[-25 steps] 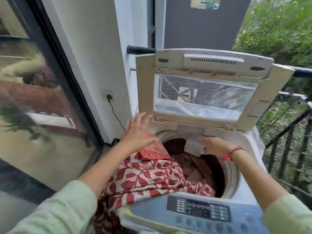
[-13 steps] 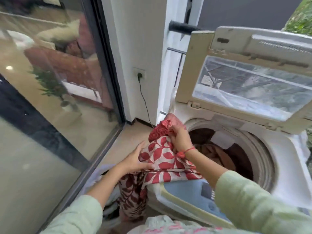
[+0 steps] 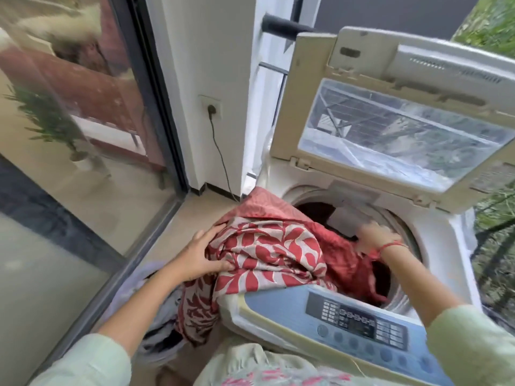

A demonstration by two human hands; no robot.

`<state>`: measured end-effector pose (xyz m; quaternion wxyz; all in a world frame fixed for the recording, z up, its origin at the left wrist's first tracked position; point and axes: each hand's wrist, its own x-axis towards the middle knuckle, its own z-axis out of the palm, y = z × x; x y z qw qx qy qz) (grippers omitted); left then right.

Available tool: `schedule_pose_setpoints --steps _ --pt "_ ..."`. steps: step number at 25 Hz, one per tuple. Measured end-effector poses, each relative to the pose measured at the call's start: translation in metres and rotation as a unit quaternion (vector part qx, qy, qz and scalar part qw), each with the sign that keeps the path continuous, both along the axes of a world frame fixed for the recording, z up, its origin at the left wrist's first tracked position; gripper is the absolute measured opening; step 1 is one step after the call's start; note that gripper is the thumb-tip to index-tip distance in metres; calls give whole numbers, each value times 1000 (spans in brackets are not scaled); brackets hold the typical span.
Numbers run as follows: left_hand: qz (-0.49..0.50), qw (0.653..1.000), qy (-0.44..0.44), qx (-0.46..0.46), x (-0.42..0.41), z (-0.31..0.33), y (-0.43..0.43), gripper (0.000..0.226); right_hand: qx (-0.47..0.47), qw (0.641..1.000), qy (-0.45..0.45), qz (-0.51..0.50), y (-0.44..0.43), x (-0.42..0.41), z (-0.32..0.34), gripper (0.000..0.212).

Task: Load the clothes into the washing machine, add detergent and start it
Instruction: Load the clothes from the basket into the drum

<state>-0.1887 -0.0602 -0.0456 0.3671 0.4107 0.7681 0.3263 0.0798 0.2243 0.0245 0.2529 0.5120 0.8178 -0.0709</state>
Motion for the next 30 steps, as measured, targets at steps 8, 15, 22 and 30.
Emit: schedule_pose_setpoints --steps 8,15,22,30 --pt "53 995 61 -53 -5 -20 -68 129 6 933 46 357 -134 -211 -8 76" --pt "97 983 26 -152 17 -84 -82 139 -134 862 273 406 -135 -168 2 44" --pt "95 993 70 -11 15 -91 -46 46 -32 878 430 208 -98 -64 33 80" --pt "328 934 124 67 42 -47 -68 26 -70 867 319 377 -133 -110 -32 68"
